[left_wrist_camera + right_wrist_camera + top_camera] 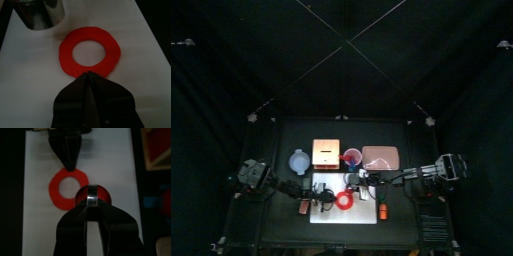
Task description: Remove excess dough
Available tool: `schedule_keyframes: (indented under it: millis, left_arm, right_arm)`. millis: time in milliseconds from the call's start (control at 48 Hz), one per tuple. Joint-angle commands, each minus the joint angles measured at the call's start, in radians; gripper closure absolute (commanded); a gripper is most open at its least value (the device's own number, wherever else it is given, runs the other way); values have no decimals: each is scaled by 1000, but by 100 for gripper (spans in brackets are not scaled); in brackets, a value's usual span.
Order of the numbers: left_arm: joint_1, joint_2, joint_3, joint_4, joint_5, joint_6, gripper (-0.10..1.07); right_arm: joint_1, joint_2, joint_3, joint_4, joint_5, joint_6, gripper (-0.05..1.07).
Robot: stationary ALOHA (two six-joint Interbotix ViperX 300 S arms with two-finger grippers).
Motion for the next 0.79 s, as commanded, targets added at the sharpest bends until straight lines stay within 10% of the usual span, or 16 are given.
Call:
schedule_keyframes:
  millis: [0,458,771]
  left_arm:
    - [3,-52,-2,-2,-6,2,43]
    - [12,-97,11,-2,-5,0,41]
    - [15,-123,28,-21,-6,0,36]
  right_arm:
    - [-25,-57,35,-5,-3,-2,54]
    - [-44,-43,103,-15,-25,2,50]
    - [-43,-17,101,-15,-26,0,22]
